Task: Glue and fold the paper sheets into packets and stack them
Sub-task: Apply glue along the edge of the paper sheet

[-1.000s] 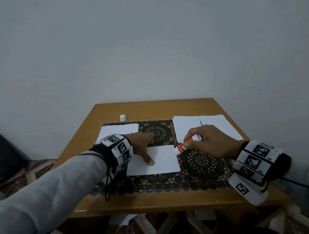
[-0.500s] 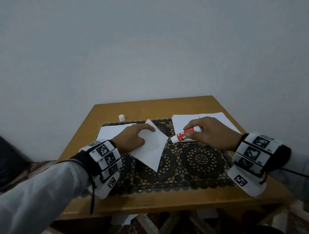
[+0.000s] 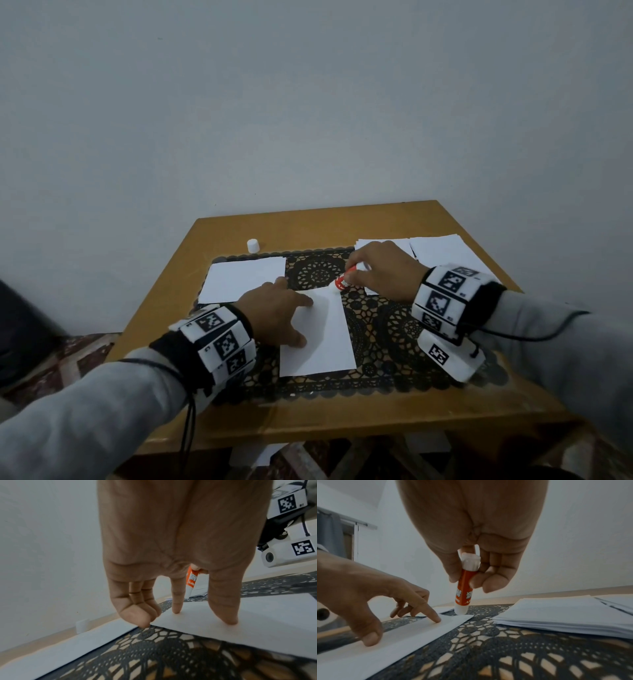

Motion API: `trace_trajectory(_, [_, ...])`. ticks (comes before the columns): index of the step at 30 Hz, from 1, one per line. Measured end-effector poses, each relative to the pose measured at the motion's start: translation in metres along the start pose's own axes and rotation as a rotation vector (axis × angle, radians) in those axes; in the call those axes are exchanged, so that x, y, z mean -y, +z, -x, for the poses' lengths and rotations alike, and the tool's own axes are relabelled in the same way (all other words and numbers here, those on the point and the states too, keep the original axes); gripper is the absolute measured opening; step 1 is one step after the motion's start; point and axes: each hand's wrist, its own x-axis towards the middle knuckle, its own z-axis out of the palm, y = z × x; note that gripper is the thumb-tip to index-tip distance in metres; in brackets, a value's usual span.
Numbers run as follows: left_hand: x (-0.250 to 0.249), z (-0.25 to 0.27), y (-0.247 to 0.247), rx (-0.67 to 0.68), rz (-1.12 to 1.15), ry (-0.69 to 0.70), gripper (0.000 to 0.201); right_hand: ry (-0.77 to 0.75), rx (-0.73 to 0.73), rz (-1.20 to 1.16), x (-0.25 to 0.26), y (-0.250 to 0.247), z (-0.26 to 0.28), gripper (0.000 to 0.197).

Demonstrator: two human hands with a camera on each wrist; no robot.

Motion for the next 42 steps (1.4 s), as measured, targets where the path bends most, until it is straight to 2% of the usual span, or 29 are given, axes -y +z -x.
trace_trajectory(9, [0.009,-0.003,0.001,0.016,0.089,0.040,0.074,-0.036,0.029,0.011,-0.001,0.006,-0.007,0.028])
trace_trajectory(17, [0.010,-0.006,0.004,-0.001,0.078,0.054,0.074,-0.120,0.116,-0.083,0.000,0.000,0.033,0.024])
trace_trajectory(24, [0.010,-0.009,0.004,0.003,0.056,0.059,0.072,-0.195,0.236,-0.068,0.008,-0.003,0.062,0.026])
trace_trajectory(29, [0.007,-0.020,0.001,0.003,0.113,0.051,0.061,-0.186,0.293,-0.094,0.010,-0.005,0.075,0.029])
trace_trajectory(35, [0.009,-0.032,-0.008,0.036,0.111,0.013,0.082,-0.108,0.096,-0.209,-0.002,-0.022,0.075,0.018])
trace_trajectory(42, [0.016,-0.041,-0.015,0.102,0.193,-0.022,0.068,-0.085,0.007,-0.236,-0.014,-0.035,0.077,0.015])
